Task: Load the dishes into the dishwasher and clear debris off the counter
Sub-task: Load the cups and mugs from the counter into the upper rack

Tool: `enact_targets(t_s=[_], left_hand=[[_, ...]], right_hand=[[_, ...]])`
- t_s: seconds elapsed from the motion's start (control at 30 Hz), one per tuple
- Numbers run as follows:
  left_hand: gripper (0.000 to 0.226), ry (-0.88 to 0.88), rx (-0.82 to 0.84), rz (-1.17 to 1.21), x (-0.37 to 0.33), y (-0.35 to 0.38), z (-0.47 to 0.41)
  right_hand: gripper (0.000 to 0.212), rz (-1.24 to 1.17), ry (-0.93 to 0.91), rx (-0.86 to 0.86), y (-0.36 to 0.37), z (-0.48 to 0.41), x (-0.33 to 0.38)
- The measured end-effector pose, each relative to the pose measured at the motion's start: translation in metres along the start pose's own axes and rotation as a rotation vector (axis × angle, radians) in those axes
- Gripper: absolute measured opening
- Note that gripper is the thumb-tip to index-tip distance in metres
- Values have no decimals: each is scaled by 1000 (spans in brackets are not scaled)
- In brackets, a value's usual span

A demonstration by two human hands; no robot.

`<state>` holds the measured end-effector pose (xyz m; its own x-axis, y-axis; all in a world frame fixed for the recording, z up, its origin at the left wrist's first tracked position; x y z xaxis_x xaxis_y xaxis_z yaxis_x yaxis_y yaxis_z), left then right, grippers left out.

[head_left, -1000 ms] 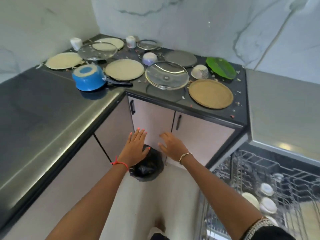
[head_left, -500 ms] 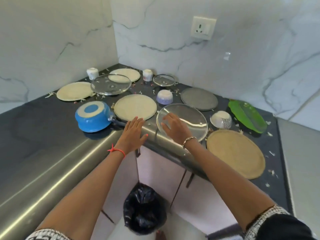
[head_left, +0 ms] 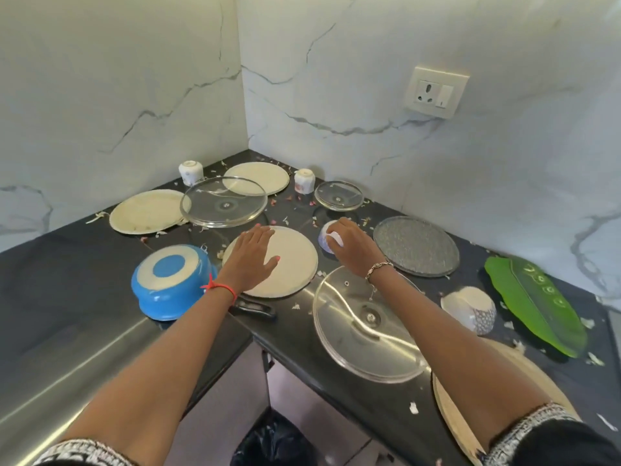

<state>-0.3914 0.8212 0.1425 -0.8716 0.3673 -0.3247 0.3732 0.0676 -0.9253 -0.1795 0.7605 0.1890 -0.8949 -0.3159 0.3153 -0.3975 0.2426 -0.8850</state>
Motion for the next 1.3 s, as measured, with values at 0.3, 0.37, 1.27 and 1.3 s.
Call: enact_targets(t_s=[0.3, 0.37, 1.27, 1.3], left_hand=[[58, -34, 12, 42, 75, -11, -91], [59, -39, 19, 62, 92, -17, -112], [79, -221, 173, -221, 299, 12, -367], [84, -209, 214, -258, 303, 12, -373]], right_hand=[[24, 10, -33, 62, 34, -99, -15], [25, 14, -8, 64, 43, -122, -19], [76, 128, 264, 420, 140, -359, -177], [77, 135, 270, 462, 143, -362, -181]])
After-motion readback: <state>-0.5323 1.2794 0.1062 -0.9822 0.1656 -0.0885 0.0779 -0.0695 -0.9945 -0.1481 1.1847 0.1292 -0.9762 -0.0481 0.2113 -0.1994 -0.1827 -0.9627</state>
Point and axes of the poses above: each hand's wrist, its own z-axis away from the middle knuckle, its own y-axis out of the palm, x = y × z, the point moved 1 cm from there along -z, towards the middle knuckle, and after that the axes turned 13 degrees about -y, right-handed, at the moved point
